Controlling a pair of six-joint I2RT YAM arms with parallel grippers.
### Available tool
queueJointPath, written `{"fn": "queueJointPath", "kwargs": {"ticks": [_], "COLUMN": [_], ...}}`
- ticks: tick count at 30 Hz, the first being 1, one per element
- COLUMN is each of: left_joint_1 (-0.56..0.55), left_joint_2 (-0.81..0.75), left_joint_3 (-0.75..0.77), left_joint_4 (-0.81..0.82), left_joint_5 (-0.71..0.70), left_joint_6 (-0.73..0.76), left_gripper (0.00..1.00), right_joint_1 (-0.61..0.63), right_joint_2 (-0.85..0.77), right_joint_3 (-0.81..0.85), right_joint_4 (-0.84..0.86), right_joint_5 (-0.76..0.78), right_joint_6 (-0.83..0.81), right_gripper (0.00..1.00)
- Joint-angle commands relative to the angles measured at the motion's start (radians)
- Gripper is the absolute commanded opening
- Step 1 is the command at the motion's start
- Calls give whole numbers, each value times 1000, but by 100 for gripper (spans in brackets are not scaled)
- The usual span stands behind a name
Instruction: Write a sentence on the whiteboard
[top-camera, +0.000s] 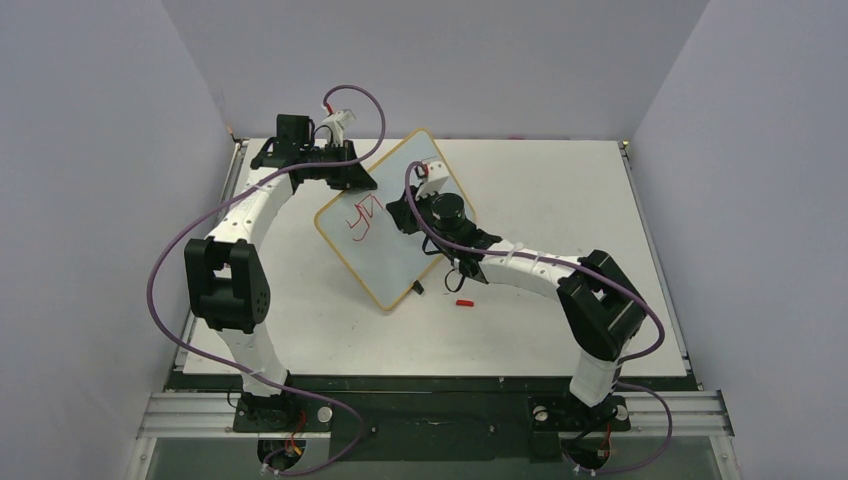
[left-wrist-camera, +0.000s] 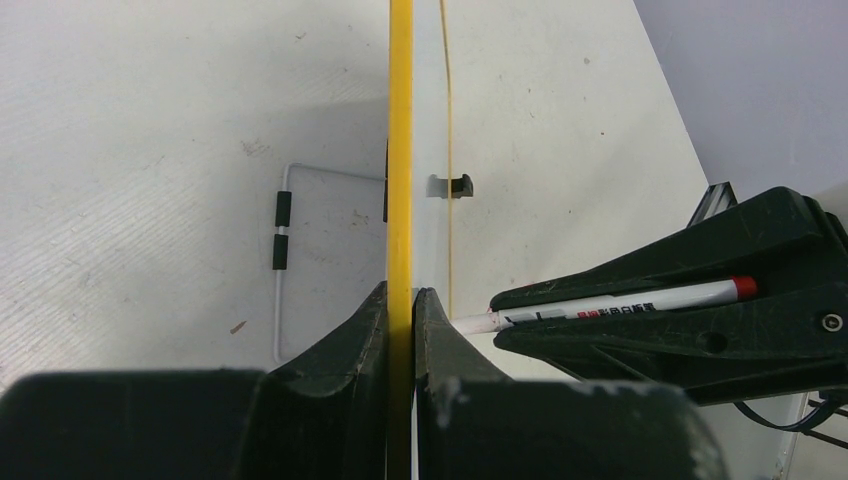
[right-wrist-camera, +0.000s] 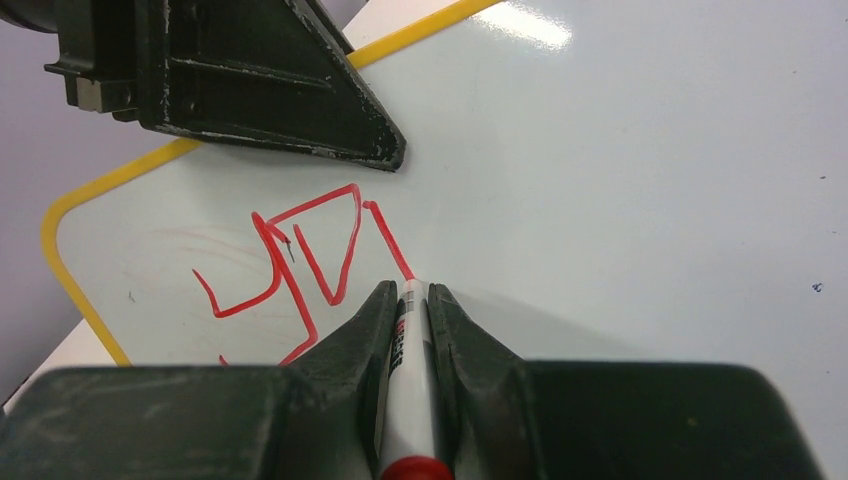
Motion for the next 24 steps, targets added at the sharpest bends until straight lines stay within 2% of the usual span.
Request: {"fn": "queueJointPath", "kwargs": {"ticks": [1, 14, 24], "left_joint_1": [-9, -9, -9], "left_joint_2": [-67, -69, -64], "left_joint_3": [9, 5, 4], "left_joint_4": [108, 112, 120], "left_joint_5": [-24, -16, -16], "left_joint_6": [80, 78, 72], "left_gripper": [0, 0, 0], "right_joint_1": [-6, -26, -26], "right_joint_2": [-7, 77, 77], "right_joint_3": [47, 222, 203], "right_joint_4": [-61, -146, -138], "right_joint_5": [49, 62, 39], "right_joint_6": [-6, -23, -15], "right_gripper": [0, 0, 0]}}
